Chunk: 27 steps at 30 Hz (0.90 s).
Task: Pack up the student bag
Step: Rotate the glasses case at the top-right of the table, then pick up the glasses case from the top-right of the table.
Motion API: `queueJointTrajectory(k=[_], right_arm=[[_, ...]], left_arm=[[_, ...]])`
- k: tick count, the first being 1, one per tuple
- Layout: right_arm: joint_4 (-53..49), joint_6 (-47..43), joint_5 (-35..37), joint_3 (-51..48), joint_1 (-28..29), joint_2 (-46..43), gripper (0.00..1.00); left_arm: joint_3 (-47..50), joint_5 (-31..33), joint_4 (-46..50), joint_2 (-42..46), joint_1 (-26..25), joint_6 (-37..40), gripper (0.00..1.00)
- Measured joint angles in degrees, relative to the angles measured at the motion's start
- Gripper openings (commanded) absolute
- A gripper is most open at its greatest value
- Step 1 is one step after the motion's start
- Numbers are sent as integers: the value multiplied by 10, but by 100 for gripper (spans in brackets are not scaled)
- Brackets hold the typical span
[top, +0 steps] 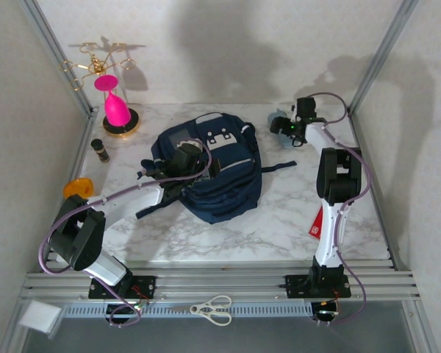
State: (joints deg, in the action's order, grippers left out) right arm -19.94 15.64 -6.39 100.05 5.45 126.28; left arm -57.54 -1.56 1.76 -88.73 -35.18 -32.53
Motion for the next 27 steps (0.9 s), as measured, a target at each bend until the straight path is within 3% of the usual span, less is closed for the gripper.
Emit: queueJointTrajectory(k=[6,14,23,27], right_arm=[[6,15,50,-26,19,-35,99],[-24,-1,128,57,32,42,99],[-46,-31,124,109,38,103,99],[-47,-37,124,107,38,108,91]], left_arm=[[11,6,2,29,0,0,69],[12,19,3,35,0,18,71],[10,31,13,35,0,55,74],[10,31,13,35,-1,91,75]])
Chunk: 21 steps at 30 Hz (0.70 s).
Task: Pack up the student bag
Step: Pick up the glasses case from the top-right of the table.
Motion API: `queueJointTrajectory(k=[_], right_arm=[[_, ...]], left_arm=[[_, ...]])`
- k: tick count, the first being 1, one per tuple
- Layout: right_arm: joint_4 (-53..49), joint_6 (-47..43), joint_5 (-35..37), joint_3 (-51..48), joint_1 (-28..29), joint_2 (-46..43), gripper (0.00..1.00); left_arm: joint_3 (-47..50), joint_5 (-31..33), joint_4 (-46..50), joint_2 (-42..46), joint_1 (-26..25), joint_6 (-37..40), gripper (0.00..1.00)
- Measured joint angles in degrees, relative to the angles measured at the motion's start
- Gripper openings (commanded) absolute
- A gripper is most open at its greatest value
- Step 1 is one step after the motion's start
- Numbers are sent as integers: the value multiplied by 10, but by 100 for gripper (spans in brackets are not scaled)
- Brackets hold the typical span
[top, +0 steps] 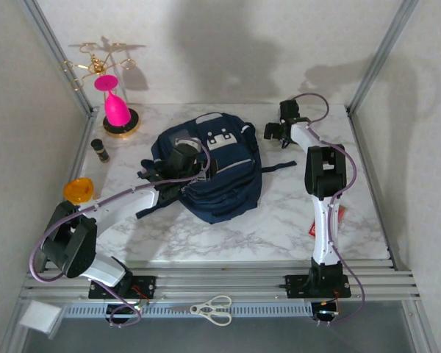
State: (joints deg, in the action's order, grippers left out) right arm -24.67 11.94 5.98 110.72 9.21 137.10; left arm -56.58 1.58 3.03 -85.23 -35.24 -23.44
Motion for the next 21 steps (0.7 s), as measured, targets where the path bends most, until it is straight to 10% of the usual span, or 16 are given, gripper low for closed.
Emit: queueJointTrajectory(k=[21], right_arm=[[42,-7,-3,-153,1,-115,60]], left_arm=[[-20,0,9,-19,-4,89,80]])
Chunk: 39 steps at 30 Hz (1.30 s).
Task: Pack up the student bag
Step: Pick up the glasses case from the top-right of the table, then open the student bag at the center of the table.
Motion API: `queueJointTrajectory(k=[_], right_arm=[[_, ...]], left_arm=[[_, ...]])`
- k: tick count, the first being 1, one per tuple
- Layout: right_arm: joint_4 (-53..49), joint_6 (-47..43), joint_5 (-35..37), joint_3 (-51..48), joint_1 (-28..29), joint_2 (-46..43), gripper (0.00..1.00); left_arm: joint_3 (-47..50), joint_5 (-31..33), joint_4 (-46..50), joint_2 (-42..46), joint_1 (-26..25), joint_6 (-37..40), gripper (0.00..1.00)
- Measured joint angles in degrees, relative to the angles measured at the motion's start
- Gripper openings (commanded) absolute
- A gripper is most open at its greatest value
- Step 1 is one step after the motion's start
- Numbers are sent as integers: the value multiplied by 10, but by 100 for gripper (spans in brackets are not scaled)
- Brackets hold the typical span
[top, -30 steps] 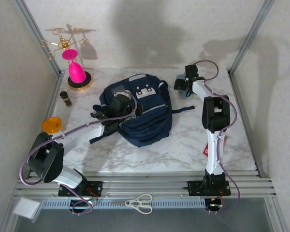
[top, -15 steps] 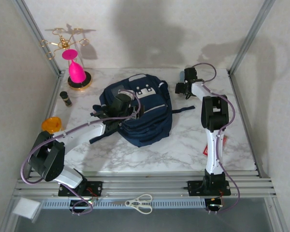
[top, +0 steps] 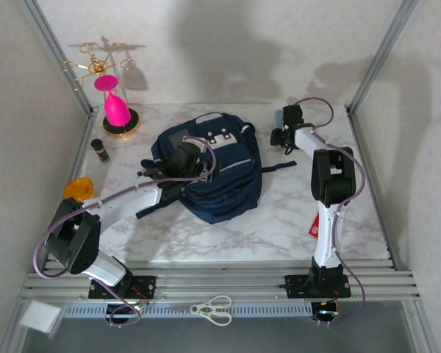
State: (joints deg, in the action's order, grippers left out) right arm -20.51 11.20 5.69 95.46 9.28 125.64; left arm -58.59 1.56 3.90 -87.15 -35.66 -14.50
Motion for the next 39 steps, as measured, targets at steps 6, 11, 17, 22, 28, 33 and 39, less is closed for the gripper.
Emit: queueJointTrajectory(k=[6,11,17,22,28,33,39], right_arm=[[26,31,-27,-122,1,-119,59],[39,60,-45,-219,8,-209,59],[32,88,-70,-319,12,-307,59],[25,105,-103,-390,13,-389,59],[7,112,-120,-446,15,-454,60],[0,119,-131,-469,15,-474,60],[-3,122,-135,-474,15,-477,60]], left_arm=[[-12,0,23,1,-12,26,81],[-30,-3,42,2,-35,60,83],[-71,-5,64,-23,-80,105,87],[-94,-7,77,-70,-106,140,91],[-126,-3,95,-123,-115,174,90],[-153,5,99,-157,-115,187,60],[-157,13,97,-165,-119,201,36]])
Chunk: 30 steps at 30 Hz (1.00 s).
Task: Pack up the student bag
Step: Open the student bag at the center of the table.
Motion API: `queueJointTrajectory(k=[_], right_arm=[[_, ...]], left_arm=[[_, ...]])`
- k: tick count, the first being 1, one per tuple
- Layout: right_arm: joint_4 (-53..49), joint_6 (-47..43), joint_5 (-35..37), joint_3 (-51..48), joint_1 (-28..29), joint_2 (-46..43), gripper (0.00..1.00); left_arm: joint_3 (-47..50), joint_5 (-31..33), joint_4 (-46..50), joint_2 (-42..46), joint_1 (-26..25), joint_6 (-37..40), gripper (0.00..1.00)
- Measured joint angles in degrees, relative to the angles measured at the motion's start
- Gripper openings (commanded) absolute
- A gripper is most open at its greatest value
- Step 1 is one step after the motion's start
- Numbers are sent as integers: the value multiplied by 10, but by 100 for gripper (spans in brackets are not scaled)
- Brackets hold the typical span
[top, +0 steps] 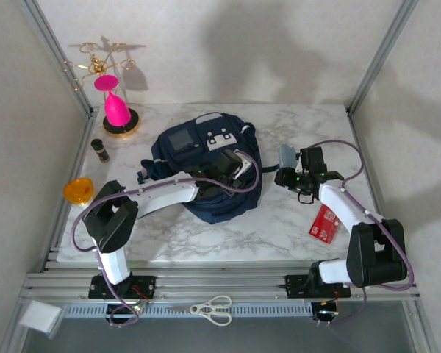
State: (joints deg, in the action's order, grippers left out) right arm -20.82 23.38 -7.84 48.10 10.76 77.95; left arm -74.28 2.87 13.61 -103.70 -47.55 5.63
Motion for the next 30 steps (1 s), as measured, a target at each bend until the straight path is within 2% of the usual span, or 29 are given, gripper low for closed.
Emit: queueJointTrajectory(k=[3,5,7,13,20,24,30], right_arm=[[0,0,-5,0,0,-5,60],[-1,0,-10,0,0,-12,60],[-5,0,-14,0,0,-19,59],[-39,-2,-32,3,7,-54,59],[-70,-2,-97,32,37,-99,60],[-62,8,-148,45,60,-104,60],[-28,53,-160,39,83,-94,59]], left_arm=[[-3,2,0,-6,-2,3,27],[-7,1,0,-11,-3,4,16],[-13,1,1,-17,-3,8,0],[-56,23,9,-21,-3,-18,0],[-81,54,5,7,1,-73,0],[-107,70,13,9,3,-108,0],[-115,78,17,18,5,-160,0]])
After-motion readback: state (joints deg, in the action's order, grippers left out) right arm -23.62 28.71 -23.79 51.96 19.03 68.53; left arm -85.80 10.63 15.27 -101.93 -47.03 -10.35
